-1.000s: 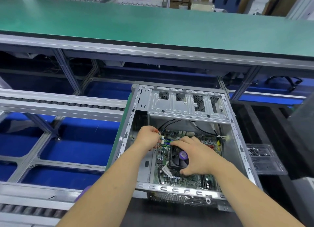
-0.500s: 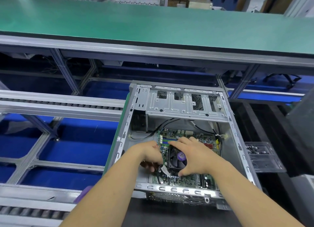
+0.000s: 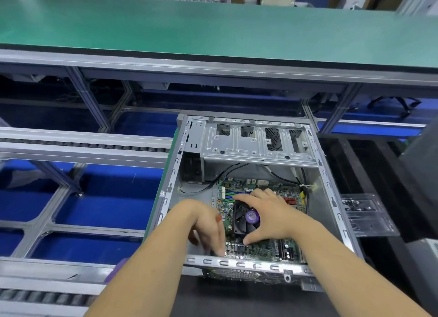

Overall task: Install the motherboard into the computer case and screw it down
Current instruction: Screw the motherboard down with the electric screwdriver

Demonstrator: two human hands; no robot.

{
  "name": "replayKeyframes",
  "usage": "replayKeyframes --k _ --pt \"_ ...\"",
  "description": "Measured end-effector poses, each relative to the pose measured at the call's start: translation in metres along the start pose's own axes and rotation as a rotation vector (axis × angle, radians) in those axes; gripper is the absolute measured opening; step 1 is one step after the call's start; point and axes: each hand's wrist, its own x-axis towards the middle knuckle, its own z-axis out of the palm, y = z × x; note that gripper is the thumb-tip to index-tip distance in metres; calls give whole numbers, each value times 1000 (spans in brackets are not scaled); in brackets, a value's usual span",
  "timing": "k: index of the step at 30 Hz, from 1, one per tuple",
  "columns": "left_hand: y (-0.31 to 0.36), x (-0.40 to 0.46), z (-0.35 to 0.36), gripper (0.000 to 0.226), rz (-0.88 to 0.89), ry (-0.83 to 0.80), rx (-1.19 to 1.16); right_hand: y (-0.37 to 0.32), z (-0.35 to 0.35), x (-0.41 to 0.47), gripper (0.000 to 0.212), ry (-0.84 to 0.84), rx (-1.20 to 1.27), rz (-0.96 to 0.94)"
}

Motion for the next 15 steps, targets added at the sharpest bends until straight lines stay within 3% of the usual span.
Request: replayKeyframes --k 3,5,10,15 --pt "-3 4 3 54 -99 26 153 0 -2 1 101 -21 42 13" --pt "-4 6 4 65 -128 44 189 -1 -2 1 99 -31 38 17" --pt "-4 10 3 33 -103 32 225 -7 -3 2 104 -70 44 21" --pt "-3 10 0 22 -14 3 151 -7 -3 1 109 -73 122 9"
